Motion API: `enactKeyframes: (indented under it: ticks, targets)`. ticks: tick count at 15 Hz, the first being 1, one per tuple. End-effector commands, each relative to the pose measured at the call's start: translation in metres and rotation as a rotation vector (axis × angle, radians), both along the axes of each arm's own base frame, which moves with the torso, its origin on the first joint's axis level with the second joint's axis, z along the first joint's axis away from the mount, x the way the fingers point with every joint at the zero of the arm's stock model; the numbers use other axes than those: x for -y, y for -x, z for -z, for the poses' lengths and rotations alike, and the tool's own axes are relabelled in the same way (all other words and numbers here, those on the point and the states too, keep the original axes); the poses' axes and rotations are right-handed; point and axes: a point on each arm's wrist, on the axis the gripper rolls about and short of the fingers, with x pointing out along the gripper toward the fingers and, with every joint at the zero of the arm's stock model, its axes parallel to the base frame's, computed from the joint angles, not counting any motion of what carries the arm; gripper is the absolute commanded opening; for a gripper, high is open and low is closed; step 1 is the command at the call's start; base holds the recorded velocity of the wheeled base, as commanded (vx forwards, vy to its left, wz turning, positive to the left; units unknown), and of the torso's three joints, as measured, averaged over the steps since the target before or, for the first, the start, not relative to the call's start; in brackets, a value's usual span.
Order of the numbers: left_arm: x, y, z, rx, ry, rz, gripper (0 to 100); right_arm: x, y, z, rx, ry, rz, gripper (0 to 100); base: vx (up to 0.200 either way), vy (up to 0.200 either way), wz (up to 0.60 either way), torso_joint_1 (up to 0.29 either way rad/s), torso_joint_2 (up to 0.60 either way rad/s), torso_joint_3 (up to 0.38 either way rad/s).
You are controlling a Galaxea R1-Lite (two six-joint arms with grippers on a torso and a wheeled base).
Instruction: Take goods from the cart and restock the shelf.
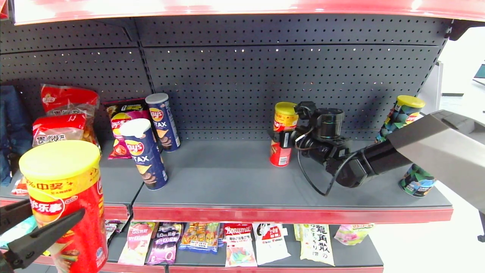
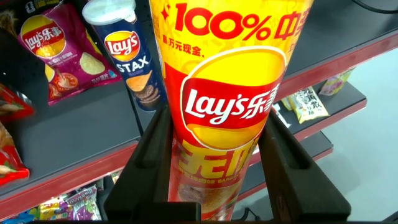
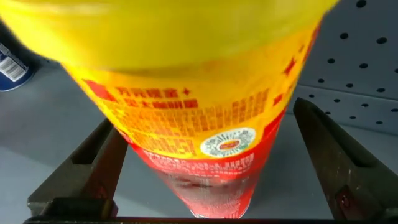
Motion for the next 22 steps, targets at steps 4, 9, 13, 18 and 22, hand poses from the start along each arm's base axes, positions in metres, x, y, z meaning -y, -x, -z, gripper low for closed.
enactKeyframes:
  ticks: [4, 9, 13, 18, 22]
  targets:
    - [0.000, -0.001, 0.001, -0.004, -0.001, 0.001, 0, -0.002, -0.005, 0.001, 0.009, -0.003, 0.006, 100, 0.000, 0.000, 0.00, 0.000, 0.00, 0.000]
    - [0.000, 0.000, 0.003, -0.012, -0.003, -0.001, 0, -0.006, -0.005, 0.004, 0.006, -0.001, 0.001, 0, 0.000, 0.000, 0.00, 0.000, 0.00, 0.000]
    - [0.000, 0.000, 0.003, -0.011, -0.001, -0.001, 0, -0.012, -0.001, 0.000, 0.014, -0.005, -0.017, 0, 0.000, 0.000, 0.00, 0.000, 0.00, 0.000]
    - [0.000, 0.000, 0.001, -0.005, 0.000, -0.001, 0, -0.008, 0.016, -0.035, 0.068, -0.039, -0.095, 0, 0.000, 0.000, 0.00, 0.000, 0.00, 0.000]
    - [0.000, -0.001, 0.000, -0.001, 0.002, 0.002, 0, 0.006, 0.057, -0.048, 0.030, -0.038, -0.256, 0, 0.000, 0.000, 0.00, 0.000, 0.00, 0.000]
